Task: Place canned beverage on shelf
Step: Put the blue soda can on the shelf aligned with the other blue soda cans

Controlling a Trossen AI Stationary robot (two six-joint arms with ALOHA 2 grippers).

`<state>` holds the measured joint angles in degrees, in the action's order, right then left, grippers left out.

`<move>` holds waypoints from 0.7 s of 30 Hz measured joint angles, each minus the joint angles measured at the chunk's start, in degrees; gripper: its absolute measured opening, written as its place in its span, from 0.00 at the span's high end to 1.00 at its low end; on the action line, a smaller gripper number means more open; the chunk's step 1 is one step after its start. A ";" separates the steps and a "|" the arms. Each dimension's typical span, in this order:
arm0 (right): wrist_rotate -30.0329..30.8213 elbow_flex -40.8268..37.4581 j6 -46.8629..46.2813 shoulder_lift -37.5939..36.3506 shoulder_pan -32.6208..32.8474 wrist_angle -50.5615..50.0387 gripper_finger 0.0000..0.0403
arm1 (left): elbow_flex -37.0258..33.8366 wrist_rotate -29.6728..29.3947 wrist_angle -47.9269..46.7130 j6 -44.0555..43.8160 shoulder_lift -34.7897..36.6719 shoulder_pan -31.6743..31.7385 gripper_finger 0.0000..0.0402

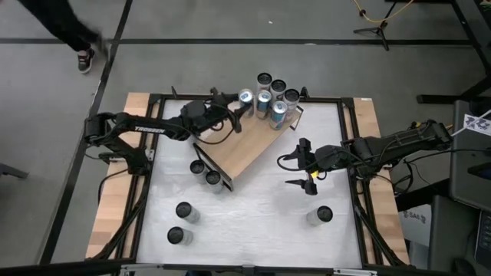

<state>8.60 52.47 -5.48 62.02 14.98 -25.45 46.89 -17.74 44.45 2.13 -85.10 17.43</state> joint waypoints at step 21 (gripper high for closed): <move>0.27 0.00 0.00 0.00 0.00 0.00 0.07 | 0.04 7.09 -0.22 -0.20 0.00 8.58 0.47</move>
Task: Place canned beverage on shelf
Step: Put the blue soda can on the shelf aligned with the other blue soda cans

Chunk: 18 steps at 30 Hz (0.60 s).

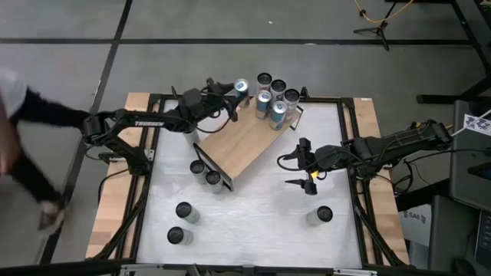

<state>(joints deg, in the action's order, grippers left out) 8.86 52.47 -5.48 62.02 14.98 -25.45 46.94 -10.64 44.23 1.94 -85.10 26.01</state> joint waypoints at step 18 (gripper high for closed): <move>-0.04 0.00 0.00 0.00 0.02 0.11 0.07 | 3.26 5.16 1.60 -2.80 -4.48 3.25 0.47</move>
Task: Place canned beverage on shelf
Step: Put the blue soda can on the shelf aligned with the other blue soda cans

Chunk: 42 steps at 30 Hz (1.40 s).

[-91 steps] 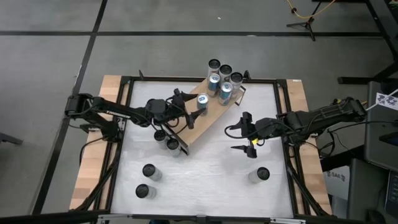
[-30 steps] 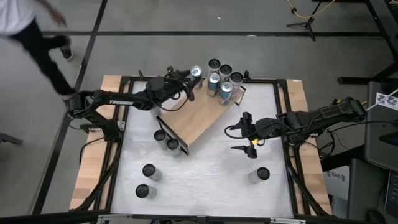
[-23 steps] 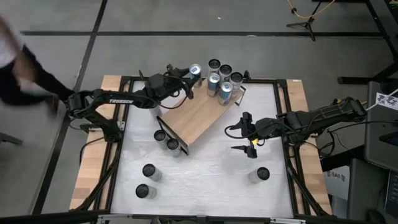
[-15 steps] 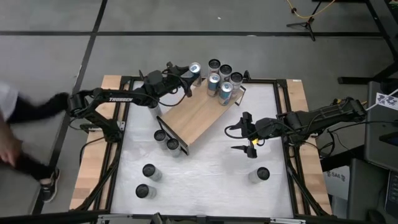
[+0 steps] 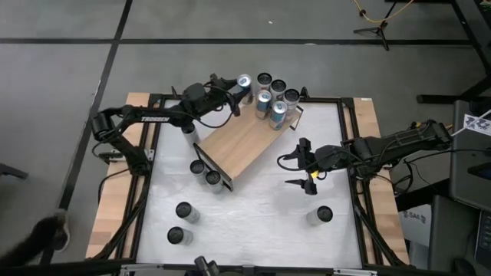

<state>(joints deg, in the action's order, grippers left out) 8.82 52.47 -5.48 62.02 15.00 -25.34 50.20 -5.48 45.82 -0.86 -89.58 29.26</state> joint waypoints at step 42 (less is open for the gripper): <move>-0.15 0.00 -0.24 -0.02 0.00 -0.06 0.07 | 4.52 0.23 -7.52 -0.48 -4.56 -4.16 0.37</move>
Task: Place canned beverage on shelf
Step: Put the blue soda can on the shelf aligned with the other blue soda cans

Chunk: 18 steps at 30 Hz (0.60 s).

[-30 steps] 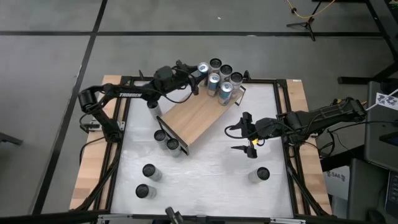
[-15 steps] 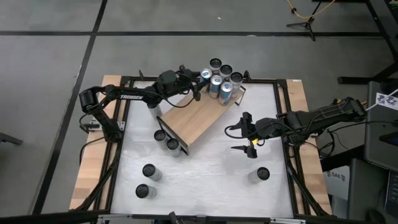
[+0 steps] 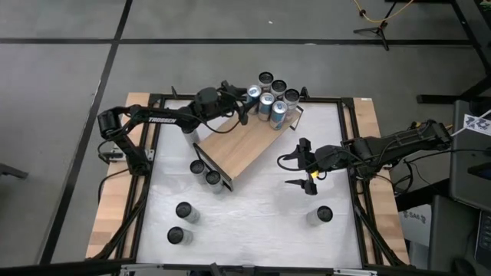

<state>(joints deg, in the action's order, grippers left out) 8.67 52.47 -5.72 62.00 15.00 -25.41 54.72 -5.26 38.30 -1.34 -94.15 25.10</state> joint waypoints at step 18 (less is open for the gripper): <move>0.17 0.00 -0.02 0.00 -0.02 0.00 0.07 | 0.00 0.02 -0.30 0.42 0.00 -0.39 0.29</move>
<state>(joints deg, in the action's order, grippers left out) 8.84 52.47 -5.74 62.00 14.99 -25.41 54.72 -5.24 38.00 -0.93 -94.15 24.71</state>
